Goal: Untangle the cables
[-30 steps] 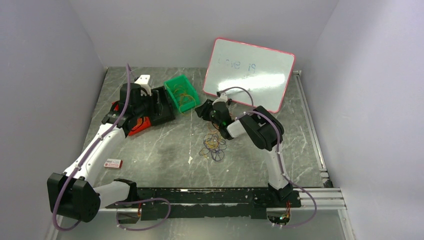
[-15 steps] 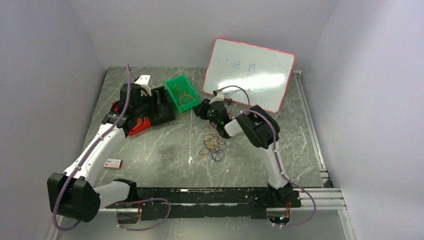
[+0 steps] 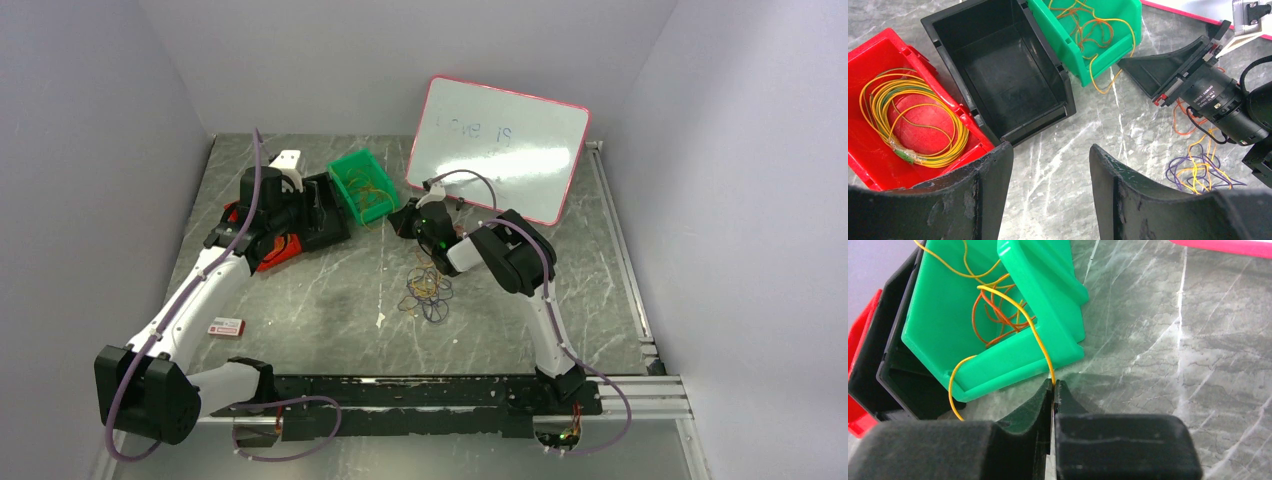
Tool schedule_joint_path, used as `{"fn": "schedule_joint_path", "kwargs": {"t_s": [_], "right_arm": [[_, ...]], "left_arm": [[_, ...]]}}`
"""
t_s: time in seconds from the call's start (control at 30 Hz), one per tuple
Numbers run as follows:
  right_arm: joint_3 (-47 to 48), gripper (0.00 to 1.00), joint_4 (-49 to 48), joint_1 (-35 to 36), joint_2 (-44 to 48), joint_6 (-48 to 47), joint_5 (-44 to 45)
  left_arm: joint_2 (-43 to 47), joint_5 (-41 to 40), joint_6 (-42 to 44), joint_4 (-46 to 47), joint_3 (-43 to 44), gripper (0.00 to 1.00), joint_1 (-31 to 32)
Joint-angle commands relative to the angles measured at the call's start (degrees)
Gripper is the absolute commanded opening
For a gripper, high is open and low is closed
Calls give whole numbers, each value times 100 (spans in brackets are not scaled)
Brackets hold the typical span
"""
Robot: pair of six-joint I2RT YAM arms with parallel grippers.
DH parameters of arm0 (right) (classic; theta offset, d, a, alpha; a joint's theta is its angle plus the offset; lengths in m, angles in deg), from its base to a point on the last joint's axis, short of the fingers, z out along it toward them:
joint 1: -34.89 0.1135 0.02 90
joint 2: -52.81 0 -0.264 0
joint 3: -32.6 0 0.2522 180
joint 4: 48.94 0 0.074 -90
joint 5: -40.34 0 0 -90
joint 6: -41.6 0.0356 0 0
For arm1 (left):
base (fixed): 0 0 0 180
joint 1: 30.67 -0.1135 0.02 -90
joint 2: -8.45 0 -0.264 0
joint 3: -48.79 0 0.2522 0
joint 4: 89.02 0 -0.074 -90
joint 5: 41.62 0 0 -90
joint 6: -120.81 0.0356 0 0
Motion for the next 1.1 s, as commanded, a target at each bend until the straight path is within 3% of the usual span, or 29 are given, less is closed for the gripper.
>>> {"fn": "schedule_joint_path", "kwargs": {"t_s": [0.0, 0.43, 0.77, 1.07], "right_arm": [[-94, 2, -51, -11, -56, -468, 21], [-423, 0, 209, -6, 928, -1364, -269], [600, 0, 1323, 31, 997, -2642, -273], [2059, 0, 1926, 43, 273, -4065, -287]], "left_arm": [[52, -38, 69, -23, -18, 62, -37], [25, -19, 61, -5, -10, 62, -33], [40, -5, 52, -22, -1, 62, -37], [19, -16, 69, -23, -7, 62, -37]]}}
